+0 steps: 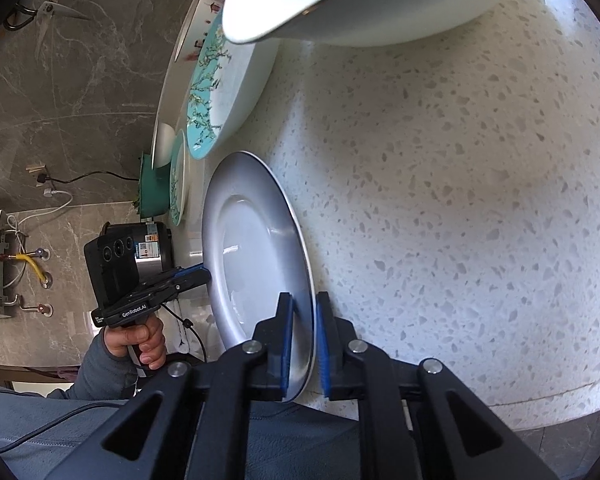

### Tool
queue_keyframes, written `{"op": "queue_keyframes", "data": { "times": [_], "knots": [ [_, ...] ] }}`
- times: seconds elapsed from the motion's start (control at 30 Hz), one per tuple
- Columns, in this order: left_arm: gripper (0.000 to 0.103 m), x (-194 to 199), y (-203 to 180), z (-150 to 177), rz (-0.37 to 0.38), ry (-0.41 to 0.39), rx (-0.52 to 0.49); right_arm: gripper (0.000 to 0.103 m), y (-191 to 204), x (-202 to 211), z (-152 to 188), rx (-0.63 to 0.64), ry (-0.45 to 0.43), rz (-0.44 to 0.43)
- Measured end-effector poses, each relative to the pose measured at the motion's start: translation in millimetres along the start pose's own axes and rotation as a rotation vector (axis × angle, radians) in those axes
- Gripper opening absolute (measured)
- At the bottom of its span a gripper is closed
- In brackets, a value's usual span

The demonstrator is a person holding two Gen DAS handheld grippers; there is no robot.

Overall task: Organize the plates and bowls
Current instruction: 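Lift the grey-rimmed plate with both grippers and carry it toward the teal plates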

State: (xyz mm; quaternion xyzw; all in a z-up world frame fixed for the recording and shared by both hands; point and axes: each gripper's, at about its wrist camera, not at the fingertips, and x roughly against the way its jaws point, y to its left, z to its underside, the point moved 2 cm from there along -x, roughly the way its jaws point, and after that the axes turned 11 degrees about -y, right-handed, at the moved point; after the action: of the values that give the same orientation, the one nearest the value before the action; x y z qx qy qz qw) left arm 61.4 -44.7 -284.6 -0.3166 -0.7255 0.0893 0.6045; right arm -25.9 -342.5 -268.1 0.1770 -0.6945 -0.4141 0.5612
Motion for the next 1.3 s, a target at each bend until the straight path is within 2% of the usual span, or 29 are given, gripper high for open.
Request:
{"op": "queue_keyframes", "data": {
  "times": [0.33, 0.53, 0.73, 1.07, 1.3],
  "knots": [
    [0.015, 9.5, 9.7, 6.4, -0.033, 0.009, 0.043, 0.014, 16.9, -4.0, 2.0, 0.022, 0.017, -0.016],
    [0.015, 40.2, 18.3, 17.3, -0.055, -0.022, 0.093, 0.014, 35.8, -15.3, 0.5, 0.038, 0.05, -0.026],
    [0.015, 81.7, 36.0, 30.3, -0.096, -0.083, 0.153, 0.014, 74.8, -38.5, -2.7, 0.107, 0.109, -0.044],
    [0.016, 140.8, 85.7, 66.5, -0.173, -0.161, 0.273, 0.014, 128.9, -97.0, 0.7, 0.211, 0.242, -0.057],
    [0.018, 141.4, 131.8, 81.4, -0.199, -0.153, 0.32, 0.015, 135.0, -130.0, 1.6, 0.232, 0.294, -0.024]
  ]
}}
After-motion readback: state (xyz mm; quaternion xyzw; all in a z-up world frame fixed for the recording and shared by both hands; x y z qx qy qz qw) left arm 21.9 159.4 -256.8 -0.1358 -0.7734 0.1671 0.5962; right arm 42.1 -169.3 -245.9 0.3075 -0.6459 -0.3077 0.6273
